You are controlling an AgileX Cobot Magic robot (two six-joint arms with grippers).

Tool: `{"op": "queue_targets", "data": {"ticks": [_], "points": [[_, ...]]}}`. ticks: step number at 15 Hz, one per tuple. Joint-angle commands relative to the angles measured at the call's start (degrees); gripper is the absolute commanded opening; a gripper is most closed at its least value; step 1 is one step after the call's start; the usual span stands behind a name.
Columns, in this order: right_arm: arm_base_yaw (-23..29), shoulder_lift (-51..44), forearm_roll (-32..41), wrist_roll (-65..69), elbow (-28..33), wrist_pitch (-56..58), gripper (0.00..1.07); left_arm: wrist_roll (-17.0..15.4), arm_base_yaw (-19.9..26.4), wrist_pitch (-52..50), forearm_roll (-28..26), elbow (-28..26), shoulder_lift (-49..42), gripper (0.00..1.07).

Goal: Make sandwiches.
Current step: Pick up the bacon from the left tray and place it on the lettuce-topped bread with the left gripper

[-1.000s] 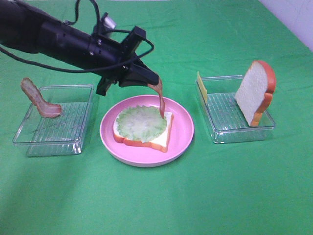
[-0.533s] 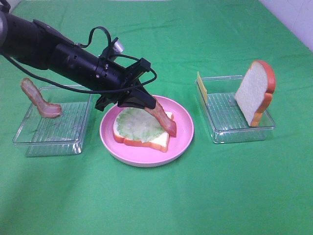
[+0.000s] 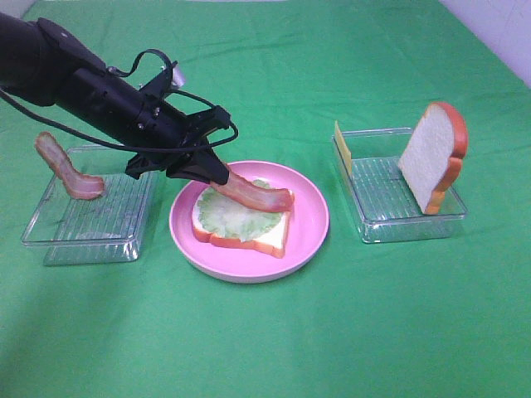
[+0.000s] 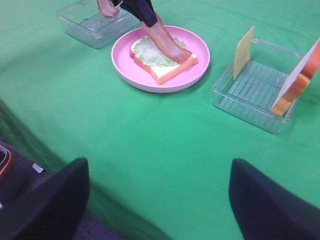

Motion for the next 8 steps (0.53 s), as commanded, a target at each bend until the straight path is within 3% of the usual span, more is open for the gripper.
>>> {"op": "queue_targets", "data": {"ticks": [1, 3, 4, 7, 8], "points": [[0.1, -0.7, -0.1, -0.3, 0.1, -0.7, 0.74, -2.1, 0.1, -0.2, 3.2, -0.2, -0.3, 0.12], [0.1, -0.7, -0.1, -0.3, 0.1, -0.7, 0.74, -2.1, 0.1, -0.2, 3.6, -0.2, -0.5, 0.41], [0.1, -0.7, -0.1, -0.3, 0.1, -0.7, 0.74, -2.1, 0.1, -0.3, 3.6, -0.2, -0.9, 0.65], [0.1, -0.7, -0.1, -0.3, 0.1, -0.7, 0.74, -2.1, 0.1, -1.8, 5.8, -0.2, -3.2, 0.66], [0.1, -0.7, -0.1, -0.3, 0.1, -0.7, 0.74, -3.7, 0.1, -2.9, 8.2, -0.2, -4.8, 0.66]]}}
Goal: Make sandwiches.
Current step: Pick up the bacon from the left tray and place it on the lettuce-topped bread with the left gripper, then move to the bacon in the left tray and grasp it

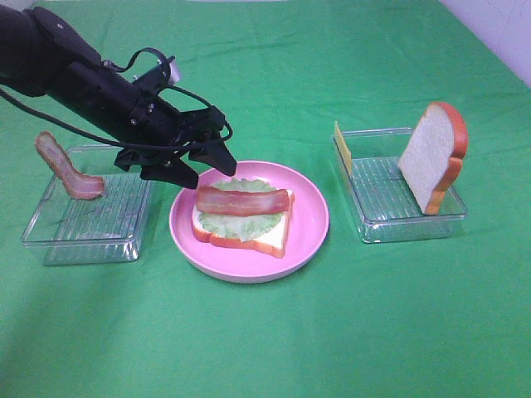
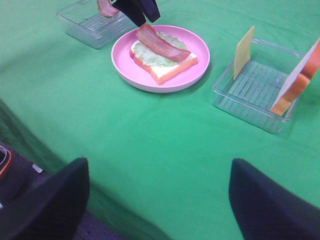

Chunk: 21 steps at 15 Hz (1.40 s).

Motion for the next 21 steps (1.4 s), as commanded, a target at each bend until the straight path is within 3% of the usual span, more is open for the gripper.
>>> {"op": "queue_targets", "data": {"ticks": [1, 2, 4, 6, 7, 8, 12, 21], "points": [[0.1, -0.7, -0.1, -0.3, 0.1, -0.7, 0.74, -4.6, 0.1, -1.9, 4.5, -0.2, -3.9, 0.66], [0.1, -0.7, -0.1, -0.3, 0.1, -0.7, 0.74, -6.9, 0.1, -2.0, 5.7, -0.2, -4.8, 0.66], [0.1, -0.7, -0.1, -0.3, 0.1, -0.7, 0.74, -16.3, 0.1, -0.8, 13.7, -1.8, -7.7, 0.66], [0.1, -0.7, -0.1, -0.3, 0.1, -0.7, 0.74, -26.8, 0.1, 7.0, 25.6, -7.2, -9.1, 0.66], [0.1, -0.7, -0.1, -0.3, 0.1, -0.7, 0.74, -34.5, 0.1, 16.6, 36.3, -13.3, -9.2, 0.66], [0.1, -0.7, -0.1, -0.3, 0.1, -0.7, 0.74, -36.9, 0.1, 20.5, 40.3, -16.7, -9.2, 0.67], [0.1, -0.7, -0.1, -0.3, 0.1, -0.7, 0.74, -37.1, 0.5, 27.4, 49.0, -24.7, -9.2, 0.78], [0.1, -0.7, -0.1, -0.3, 0.1, -0.7, 0.74, -37.5, 12.7, 33.3, 49.9, -25.4, -6.9, 0.75]]}}
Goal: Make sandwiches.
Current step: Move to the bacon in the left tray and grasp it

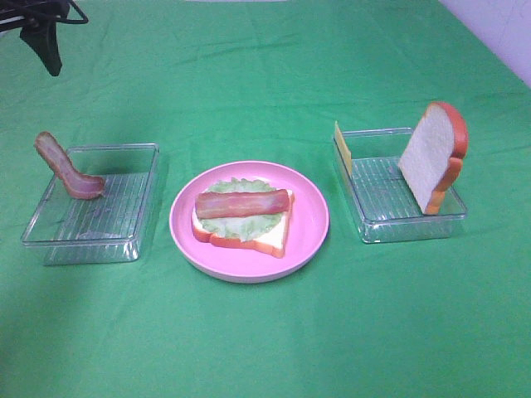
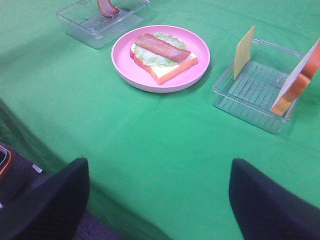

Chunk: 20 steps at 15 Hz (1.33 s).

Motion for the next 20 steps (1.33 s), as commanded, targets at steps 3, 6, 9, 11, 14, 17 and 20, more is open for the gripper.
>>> {"op": "queue_targets", "data": {"ticks": [3, 6, 9, 11, 14, 17, 20], "points": [[0.1, -0.7, -0.1, -0.3, 0.1, -0.7, 0.74, 0.1, 1.7, 4.1, 0.3, -0.2, 5.0, 0.75], [0.1, -0.7, -0.1, -0.3, 0.1, -0.7, 0.74, 0.1, 1.7, 4.2, 0.3, -0.2, 9.0, 0.75], [0.1, -0.7, -0.1, -0.3, 0.1, -0.7, 0.74, 0.1, 1.7, 3.3, 0.3, -0.2, 11.7, 0.73], [0.1, -0.7, -0.1, -0.3, 0.1, -0.7, 0.74, 0.1, 1.7, 3.3, 0.3, -0.2, 13.4, 0.67], [0.1, -0.7, -0.1, -0.3, 0.1, -0.7, 0.74, 0.3, 1.7, 3.3, 0.3, -0.2, 15.0, 0.65], [0.1, -0.7, -0.1, -0.3, 0.1, -0.7, 0.74, 0.3, 1.7, 3.0, 0.8, -0.2, 16.2, 0.61], [0.1, -0.7, -0.1, -0.3, 0.1, -0.7, 0.74, 0.3, 1.7, 1.6, 0.8, -0.2, 16.2, 0.41]]}}
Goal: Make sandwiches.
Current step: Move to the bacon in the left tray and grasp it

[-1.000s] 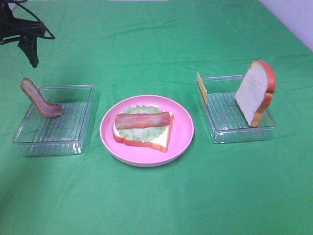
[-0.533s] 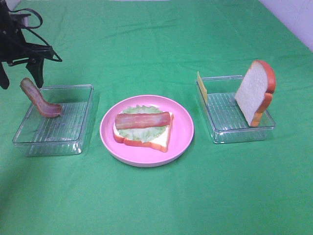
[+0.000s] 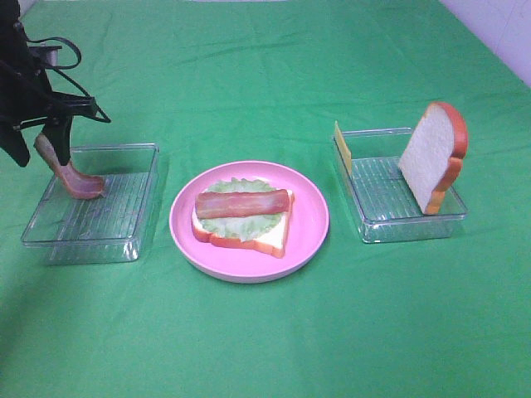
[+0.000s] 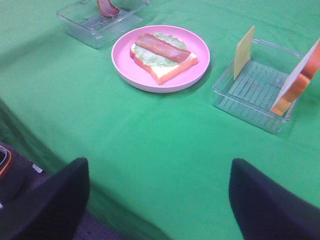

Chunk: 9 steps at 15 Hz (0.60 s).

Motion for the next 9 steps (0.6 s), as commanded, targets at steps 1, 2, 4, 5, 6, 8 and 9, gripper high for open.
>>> {"op": "queue_targets", "data": {"ticks": [1, 2, 4, 5, 6, 8, 9], "points": [[0.1, -0.7, -0.1, -0.3, 0.1, -0.7, 0.74, 0.1, 0.2, 0.9, 0.0, -0.2, 0.1, 0.31], [0.1, -0.7, -0.1, -0.3, 0.1, -0.7, 0.74, 0.1, 0.2, 0.4, 0.0, -0.2, 0.1, 0.21], [0.1, -0.7, -0.1, -0.3, 0.1, -0.7, 0.74, -0.2, 0.2, -0.1, 0.0, -0.2, 0.1, 0.03], [0.1, -0.7, -0.1, -0.3, 0.1, -0.7, 0.74, -0.4, 0.2, -0.2, 0.0, -0.2, 0.1, 0.00], [0.1, -0.7, -0.1, -0.3, 0.1, -0.7, 0.74, -0.4, 0.2, -0.3, 0.0, -0.2, 0.1, 0.00], [0.1, -0.7, -0.1, -0.3, 0.1, -0.7, 0.74, -0.4, 0.2, -0.3, 0.0, -0.2, -0.1, 0.00], [0.1, -0.7, -0.1, -0.3, 0.1, -0.7, 0.74, -0.4, -0.1, -0.3, -0.6, -0.3, -1.0, 0.00]]}}
